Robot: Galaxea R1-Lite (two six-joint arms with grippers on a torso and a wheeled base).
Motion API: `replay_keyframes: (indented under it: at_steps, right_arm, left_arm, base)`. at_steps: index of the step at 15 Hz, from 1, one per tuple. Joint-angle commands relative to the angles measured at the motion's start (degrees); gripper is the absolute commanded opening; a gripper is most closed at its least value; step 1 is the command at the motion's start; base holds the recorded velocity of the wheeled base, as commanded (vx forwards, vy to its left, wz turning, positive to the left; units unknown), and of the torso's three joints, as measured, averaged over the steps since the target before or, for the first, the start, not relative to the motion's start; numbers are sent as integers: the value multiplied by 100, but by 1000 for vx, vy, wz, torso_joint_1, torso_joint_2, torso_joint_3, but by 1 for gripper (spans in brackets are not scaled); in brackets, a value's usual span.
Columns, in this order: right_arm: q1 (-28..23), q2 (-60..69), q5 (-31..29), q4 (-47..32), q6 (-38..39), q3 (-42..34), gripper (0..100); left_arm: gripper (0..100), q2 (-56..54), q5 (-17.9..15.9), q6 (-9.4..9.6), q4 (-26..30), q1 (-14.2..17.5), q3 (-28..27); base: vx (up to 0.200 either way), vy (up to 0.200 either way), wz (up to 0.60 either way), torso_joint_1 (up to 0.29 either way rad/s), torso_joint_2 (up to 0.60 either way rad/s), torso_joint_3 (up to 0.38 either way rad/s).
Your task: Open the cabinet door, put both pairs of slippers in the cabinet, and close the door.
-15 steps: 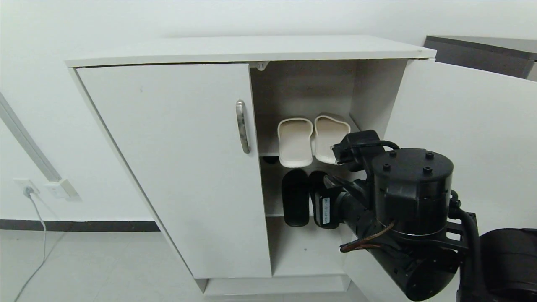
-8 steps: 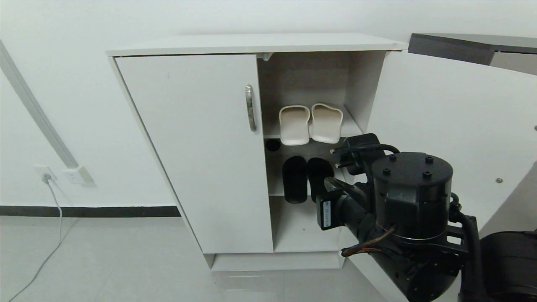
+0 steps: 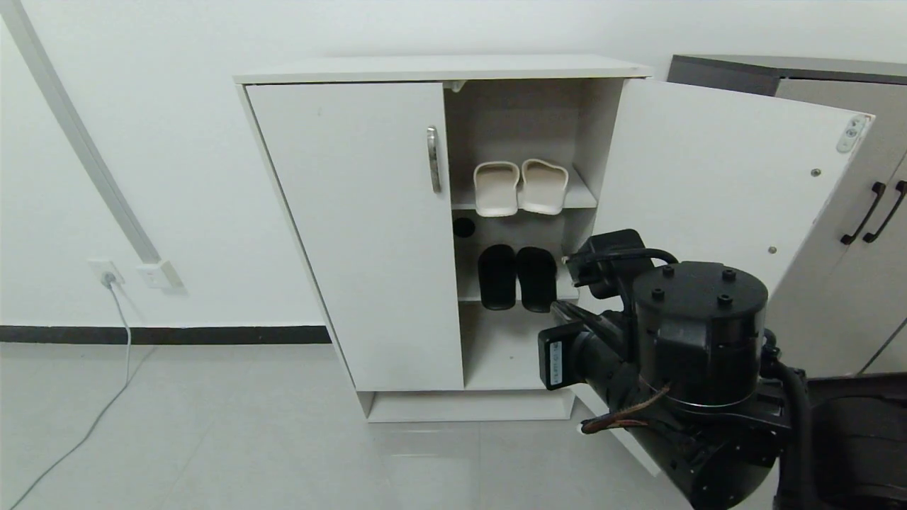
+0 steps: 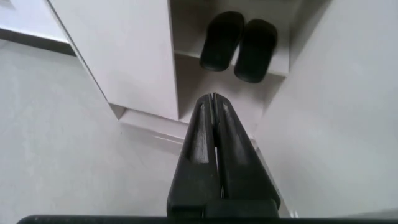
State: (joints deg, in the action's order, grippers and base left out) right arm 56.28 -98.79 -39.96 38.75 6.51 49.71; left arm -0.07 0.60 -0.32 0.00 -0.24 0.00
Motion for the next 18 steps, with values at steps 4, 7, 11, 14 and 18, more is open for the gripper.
replay_keyframes:
  at_steps: [4,7,11,14,18]
  right_arm:
    - [-12,-35,6,1,8,-23,0]
    - [-12,-35,6,1,8,-23,0]
    - [-12,-44,6,-8,-1,-58,0]
    - [-12,-44,15,-8,-1,-58,0]
    - [-12,-44,15,-8,-1,-67,0]
  left_arm:
    - [0,7,2,-3,0,-2,0]
    - [0,7,2,-3,0,-2,0]
    - [0,7,2,-3,0,-2,0]
    - [0,7,2,-3,0,-2,0]
    - [0,7,2,-3,0,-2,0]
  base:
    - [0,0,0,0,0,0]
    - [0,0,0,0,0,0]
    - [0,0,0,0,0,0]
    - [0,0,0,0,0,0]
    - [0,0,0,5,-138,-234]
